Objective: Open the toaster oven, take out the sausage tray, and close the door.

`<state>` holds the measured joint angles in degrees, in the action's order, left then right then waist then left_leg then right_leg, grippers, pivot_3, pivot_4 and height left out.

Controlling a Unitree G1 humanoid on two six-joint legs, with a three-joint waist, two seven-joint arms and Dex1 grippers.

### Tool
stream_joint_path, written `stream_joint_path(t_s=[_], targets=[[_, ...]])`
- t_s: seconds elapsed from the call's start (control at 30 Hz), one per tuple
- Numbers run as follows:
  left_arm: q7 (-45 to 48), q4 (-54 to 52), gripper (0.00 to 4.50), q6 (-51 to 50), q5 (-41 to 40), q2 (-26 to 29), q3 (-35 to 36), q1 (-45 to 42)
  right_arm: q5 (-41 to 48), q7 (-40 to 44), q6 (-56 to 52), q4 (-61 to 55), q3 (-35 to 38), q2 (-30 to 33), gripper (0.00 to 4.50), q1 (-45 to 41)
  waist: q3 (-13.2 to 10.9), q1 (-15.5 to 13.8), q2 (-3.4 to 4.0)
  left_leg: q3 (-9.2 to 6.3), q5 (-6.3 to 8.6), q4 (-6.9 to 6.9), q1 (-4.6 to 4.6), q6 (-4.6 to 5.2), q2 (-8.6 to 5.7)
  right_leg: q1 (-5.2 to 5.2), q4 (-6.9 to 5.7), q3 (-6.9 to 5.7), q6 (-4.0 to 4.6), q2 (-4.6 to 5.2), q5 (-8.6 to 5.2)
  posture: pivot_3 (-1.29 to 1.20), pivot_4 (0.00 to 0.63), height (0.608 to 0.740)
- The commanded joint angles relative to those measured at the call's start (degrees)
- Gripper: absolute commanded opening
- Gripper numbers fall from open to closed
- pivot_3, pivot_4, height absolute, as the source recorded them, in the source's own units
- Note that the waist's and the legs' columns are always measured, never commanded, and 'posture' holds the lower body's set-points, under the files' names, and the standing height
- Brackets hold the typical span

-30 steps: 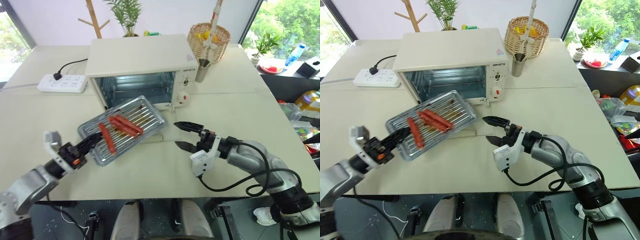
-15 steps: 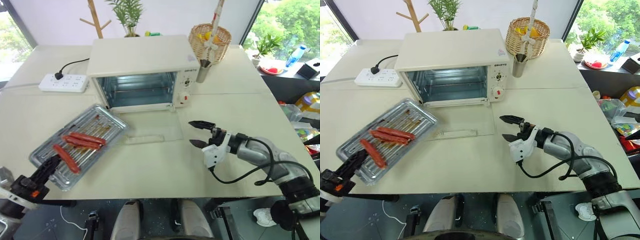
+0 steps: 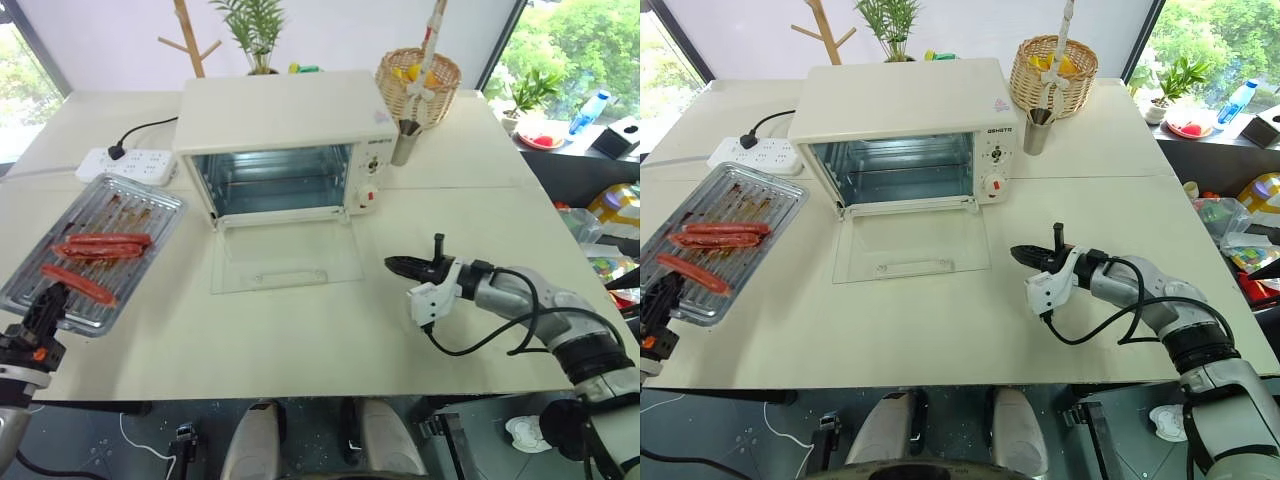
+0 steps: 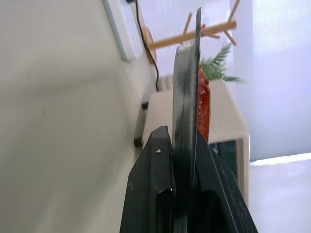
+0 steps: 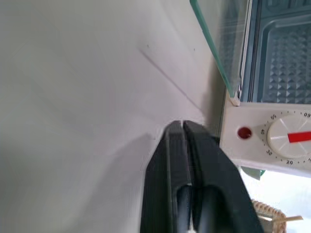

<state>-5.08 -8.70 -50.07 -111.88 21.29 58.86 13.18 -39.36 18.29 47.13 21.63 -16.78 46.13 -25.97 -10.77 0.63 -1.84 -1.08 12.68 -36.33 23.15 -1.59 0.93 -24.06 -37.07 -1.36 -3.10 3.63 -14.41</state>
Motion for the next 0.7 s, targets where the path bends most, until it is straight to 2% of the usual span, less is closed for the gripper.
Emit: stream_joint_path(t_s=[0.03, 0.13, 0.27, 0.5, 0.7], targets=[[-1.15, -2.67, 0.00, 2.16, -1.12, -0.44, 1.33, -0.83, -1.47, -1.81, 0.72, 0.56, -1.21, -0.77, 0.06, -1.31, 0.01, -0.01, -0.02, 0.00, 0.00, 0.00, 0.00, 0.00, 0.00, 0.01, 0.00, 0.00, 0.00, 0.00, 0.00, 0.00, 0.150, 0.740], [-1.47, -1.97, 0.00, 2.98, -1.12, -0.22, 1.76, -1.30, -2.87, -2.78, 0.19, 1.36, -2.82, -2.39, 0.06, -2.42, 0.10, 0.17, -0.17, 0.00, 0.00, 0.02, -0.14, 0.00, 0.00, 0.12, 0.01, 0.00, 0.00, -0.04, 0.00, 0.00, 0.150, 0.740], [-1.18, -0.02, 0.00, 3.27, -1.12, 0.71, 2.50, -1.30, -3.99, -3.33, -0.08, 1.38, -4.37, -4.55, 0.06, -3.42, 0.16, 0.35, -0.33, 0.02, 0.03, 0.18, -0.89, 0.01, 0.04, 0.80, 0.15, -0.01, 0.09, -0.07, -0.06, 0.00, 0.150, 0.740], [-0.97, 0.69, 0.00, 3.64, -1.12, 1.14, 2.48, -1.00, -2.43, -1.98, -0.58, -2.12, -4.63, -6.92, 0.06, -3.97, 0.31, 0.20, -0.57, -0.01, 0.03, 0.18, -0.89, 0.01, 0.10, 0.80, 0.14, -0.01, 0.11, -0.08, -0.07, 0.00, 0.150, 0.740], [0.89, 4.10, 0.00, 3.24, -1.12, 3.09, 2.26, 0.05, 2.65, 1.12, -2.24, -7.47, -2.83, -7.38, 0.06, -4.33, 0.30, 0.07, -0.56, -0.03, 0.03, 0.20, -0.85, 0.00, 0.10, 0.75, 0.14, -0.02, 0.11, -0.06, -0.07, 0.00, 0.150, 0.740]])
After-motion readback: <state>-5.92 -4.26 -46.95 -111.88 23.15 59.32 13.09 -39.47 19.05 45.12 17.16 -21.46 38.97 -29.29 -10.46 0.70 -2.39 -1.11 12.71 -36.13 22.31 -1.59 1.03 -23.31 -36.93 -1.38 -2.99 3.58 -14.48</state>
